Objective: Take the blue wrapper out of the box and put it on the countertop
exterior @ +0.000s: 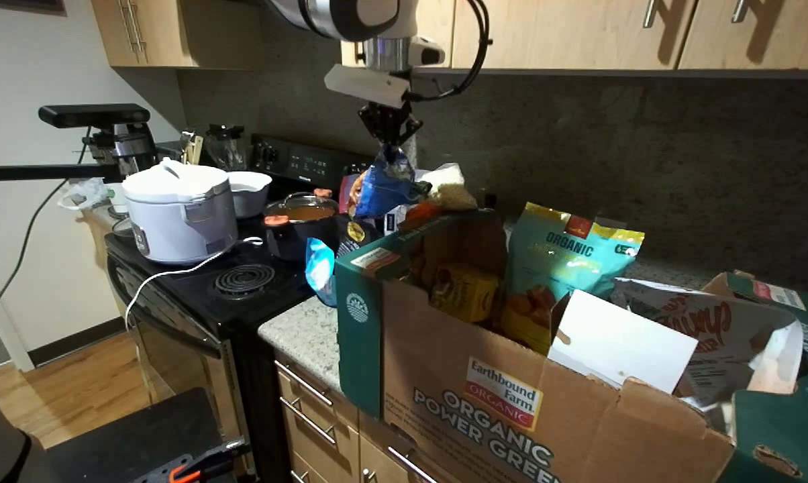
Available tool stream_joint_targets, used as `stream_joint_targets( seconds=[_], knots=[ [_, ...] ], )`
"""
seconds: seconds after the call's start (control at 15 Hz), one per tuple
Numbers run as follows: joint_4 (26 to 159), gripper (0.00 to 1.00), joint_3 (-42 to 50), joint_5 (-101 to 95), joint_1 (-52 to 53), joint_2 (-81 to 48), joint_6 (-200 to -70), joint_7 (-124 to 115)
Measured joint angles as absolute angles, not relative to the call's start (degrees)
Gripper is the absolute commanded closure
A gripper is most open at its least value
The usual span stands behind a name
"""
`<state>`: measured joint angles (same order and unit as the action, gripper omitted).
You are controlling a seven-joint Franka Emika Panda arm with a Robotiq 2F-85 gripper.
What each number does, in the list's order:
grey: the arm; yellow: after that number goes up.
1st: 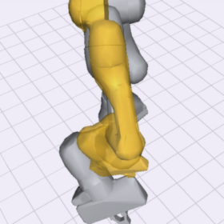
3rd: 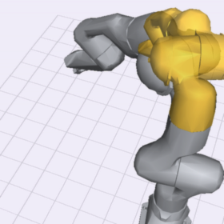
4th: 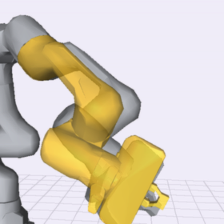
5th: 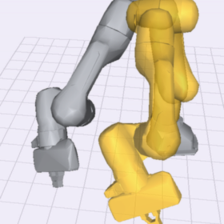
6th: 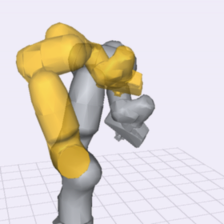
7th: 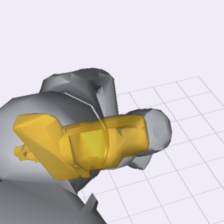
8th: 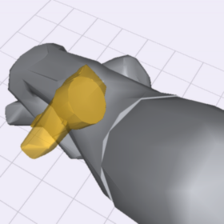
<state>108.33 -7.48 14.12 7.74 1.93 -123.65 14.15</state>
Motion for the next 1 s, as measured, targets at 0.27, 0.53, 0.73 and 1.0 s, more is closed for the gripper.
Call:
stream_joint_targets(
  seconds=[0.27,0.53,0.73,1.0],
  knots=[
    [113.8,0.99,-8.6,20.6,9.6,2.4,-126.8,18.3],
    [116.9,0.99,-8.9,21.7,10.6,4.0,-128.0,19.0],
    [119.0,0.97,-9.1,21.7,11.3,6.0,-128.0,19.0],
    [120.0,0.97,-9.2,20.9,11.6,7.8,-128.0,20.0]
  ],
)
